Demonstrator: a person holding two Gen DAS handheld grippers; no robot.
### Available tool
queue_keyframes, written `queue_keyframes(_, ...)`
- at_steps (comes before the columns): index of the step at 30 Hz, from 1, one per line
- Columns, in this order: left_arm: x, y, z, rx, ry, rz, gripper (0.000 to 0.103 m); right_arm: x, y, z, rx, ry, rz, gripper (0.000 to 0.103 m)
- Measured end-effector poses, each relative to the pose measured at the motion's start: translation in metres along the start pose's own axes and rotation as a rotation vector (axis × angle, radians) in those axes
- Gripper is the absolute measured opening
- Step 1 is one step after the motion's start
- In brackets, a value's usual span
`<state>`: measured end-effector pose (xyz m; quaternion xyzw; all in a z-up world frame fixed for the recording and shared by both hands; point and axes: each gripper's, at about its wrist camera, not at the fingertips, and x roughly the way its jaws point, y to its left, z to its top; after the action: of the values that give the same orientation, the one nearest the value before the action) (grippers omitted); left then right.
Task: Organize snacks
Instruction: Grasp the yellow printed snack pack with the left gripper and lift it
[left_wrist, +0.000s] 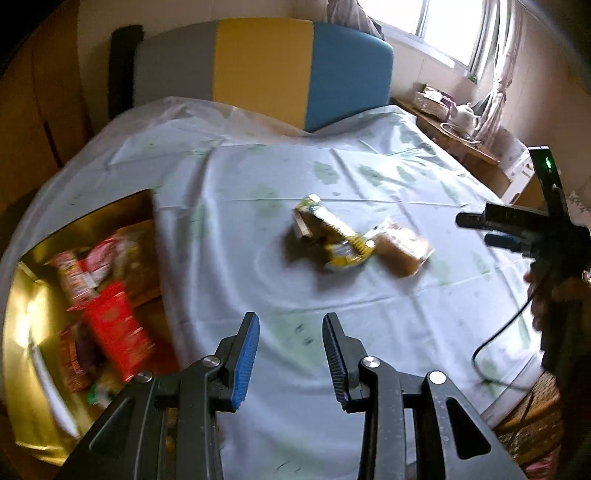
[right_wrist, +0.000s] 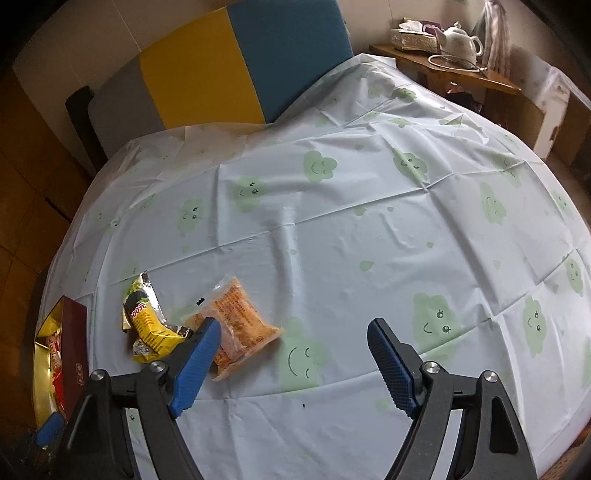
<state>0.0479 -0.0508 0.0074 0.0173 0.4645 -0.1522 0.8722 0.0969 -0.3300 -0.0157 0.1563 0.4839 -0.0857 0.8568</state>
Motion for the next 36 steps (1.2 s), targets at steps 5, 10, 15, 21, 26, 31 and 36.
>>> queue_keyframes(5,0.034,-0.019,0.026,-0.009,0.047,-0.062,0.060,-0.001,0.003,-0.001,-0.008,0.000,0.008,0.083)
queue_keyframes(10,0.073,-0.029,0.044,-0.046,0.119,-0.076,0.061,-0.002,0.006,-0.001,-0.014,0.001,0.024,0.084)
queue_keyframes(15,0.103,-0.030,0.064,-0.128,0.134,-0.069,0.063,-0.004,0.009,0.000,-0.026,0.001,0.038,0.084)
queue_keyframes(21,0.136,-0.028,0.082,-0.186,0.149,-0.029,0.073,-0.005,0.010,0.001,-0.023,0.000,0.051,0.085)
queue_keyframes(26,0.152,-0.030,0.084,-0.142,0.144,0.044,0.051,-0.004,0.014,0.001,-0.034,0.004,0.058,0.085)
queue_keyframes(31,0.138,-0.033,0.067,-0.023,0.135,0.014,0.035,-0.003,0.016,0.000,-0.049,0.007,0.053,0.085)
queue_keyframes(36,0.107,-0.040,0.031,0.080,0.092,0.032,0.035,0.002,0.016,-0.002,-0.055,0.017,0.030,0.085)
